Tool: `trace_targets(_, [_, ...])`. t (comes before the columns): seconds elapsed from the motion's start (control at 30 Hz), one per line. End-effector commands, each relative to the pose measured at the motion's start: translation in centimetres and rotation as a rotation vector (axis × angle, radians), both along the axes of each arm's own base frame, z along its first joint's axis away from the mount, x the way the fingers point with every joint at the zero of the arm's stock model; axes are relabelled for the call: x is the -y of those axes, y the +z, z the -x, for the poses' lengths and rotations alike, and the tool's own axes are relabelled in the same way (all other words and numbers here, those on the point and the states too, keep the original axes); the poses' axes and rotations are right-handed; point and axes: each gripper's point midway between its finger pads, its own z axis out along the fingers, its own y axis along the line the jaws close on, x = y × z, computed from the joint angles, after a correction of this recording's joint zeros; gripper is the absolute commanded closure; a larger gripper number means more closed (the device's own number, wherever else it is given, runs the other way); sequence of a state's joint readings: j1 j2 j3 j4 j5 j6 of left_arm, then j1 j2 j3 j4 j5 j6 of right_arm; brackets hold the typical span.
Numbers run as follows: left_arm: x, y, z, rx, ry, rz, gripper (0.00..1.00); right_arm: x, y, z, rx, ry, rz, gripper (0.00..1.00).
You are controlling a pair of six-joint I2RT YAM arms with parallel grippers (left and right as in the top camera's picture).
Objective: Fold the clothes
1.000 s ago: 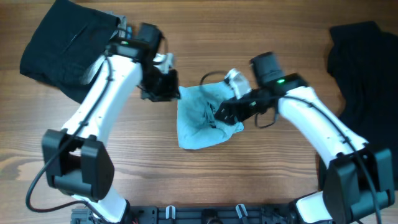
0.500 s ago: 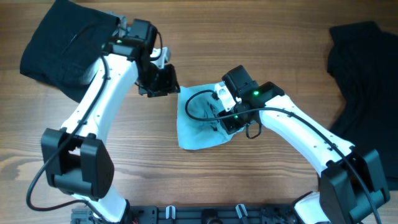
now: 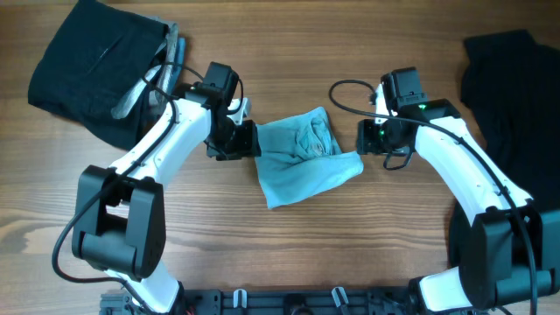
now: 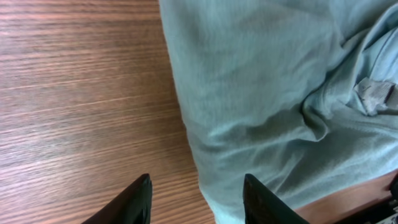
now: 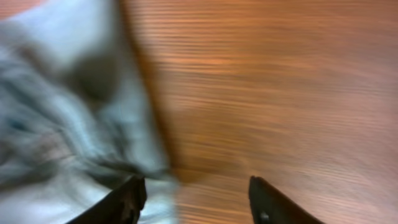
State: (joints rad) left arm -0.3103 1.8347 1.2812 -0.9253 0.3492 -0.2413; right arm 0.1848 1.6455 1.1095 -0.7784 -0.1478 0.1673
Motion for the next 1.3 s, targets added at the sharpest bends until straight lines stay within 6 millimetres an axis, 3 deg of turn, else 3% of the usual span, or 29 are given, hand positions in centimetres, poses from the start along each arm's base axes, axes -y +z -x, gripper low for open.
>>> trace_targets(0.0, [1.0, -0.7, 0.6, -0.021, -0.013, 0.031, 0.53, -6.1, 1.9, 0.6, 0.069, 0.328, -0.301, 0.38])
trace_targets(0.1, [1.5, -0.6, 0.8, -0.019, -0.028, 0.036, 0.51, -6.5, 2.2, -1.0, 0.141, 0.34, -0.299, 0.32])
trace_targets(0.2, [1.9, -0.6, 1.0, -0.02, -0.04, 0.036, 0.51, -7.0, 0.7, -2.0, 0.146, 0.338, -0.274, 0.32])
trace_targets(0.3, [2.0, -0.6, 1.0, -0.016, -0.044, 0.036, 0.5, -9.6, -0.5, -1.7, 0.149, 0.445, -0.32, 0.34])
trace_targets(0.33, [2.0, -0.6, 1.0, -0.013, -0.044, 0.037, 0.5, -10.1, -0.8, -1.9, 0.162, 0.461, -0.32, 0.4])
trace_targets(0.37, [2.1, -0.6, 0.9, -0.011, -0.045, 0.038, 0.5, -10.4, -1.0, -2.3, 0.177, 0.466, -0.311, 0.61])
trace_targets(0.4, [2.1, -0.6, 0.9, -0.009, -0.044, 0.039, 0.5, -10.8, -0.7, -3.5, 0.23, 0.467, -0.304, 0.93])
trace_targets(0.6, [2.1, -0.6, 0.7, -0.002, -0.045, 0.04, 0.49, -11.5, 2.4, -8.0, 0.462, 0.464, -0.316, 0.96])
trace_targets(0.73, [2.3, -0.5, 0.2, 0.02, -0.045, 0.049, 0.48, -7.4, 2.2, -10.6, 0.495, 0.312, -0.189, 0.95])
trace_targets(0.77, [2.4, -0.5, 0.1, 0.026, -0.045, 0.05, 0.48, -6.8, 2.2, -10.8, 0.498, 0.304, -0.18, 0.83])
trace_targets(0.8, [2.4, -0.5, -0.1, 0.033, -0.045, 0.053, 0.48, -6.5, 2.1, -10.8, 0.497, 0.309, -0.172, 0.46])
trace_targets(0.83, [2.5, -0.5, -0.2, 0.038, -0.045, 0.055, 0.47, -6.1, 1.9, -10.8, 0.491, 0.3, -0.153, 0.28])
trace_targets(0.9, [2.5, -0.5, -0.3, 0.041, -0.045, 0.056, 0.44, -4.2, 1.2, -11.0, 0.46, 0.219, -0.092, 0.26])
trace_targets(1.0, [2.5, -0.5, -0.3, 0.041, -0.045, 0.055, 0.34, -3.3, 0.1, -8.9, 0.339, 0.171, -0.14, 0.29])
trace_targets(1.07, [2.4, -0.5, -0.6, 0.057, -0.044, 0.048, 0.32, -3.6, -1.0, -5.9, 0.209, 0.203, -0.184, 0.3])
trace_targets(1.1, [2.2, -0.6, -1.2, 0.083, -0.041, 0.029, 0.3, -3.2, -2.1, -3.4, 0.089, 0.189, -0.177, 0.28])
trace_targets(1.17, [1.8, -0.7, -2.2, 0.126, -0.035, -0.002, 0.28, -2.9, -3.1, -0.7, -0.025, 0.179, -0.174, 0.32])
trace_targets(1.2, [1.5, -0.8, -2.7, 0.148, -0.03, -0.02, 0.28, -2.7, -3.4, 0.9, -0.095, 0.167, -0.172, 0.38])
trace_targets(1.27, [1.6, -1.3, -3.4, 0.17, -0.034, -0.027, 0.29, -3.3, -3.2, 2.7, -0.168, 0.173, -0.222, 0.71])
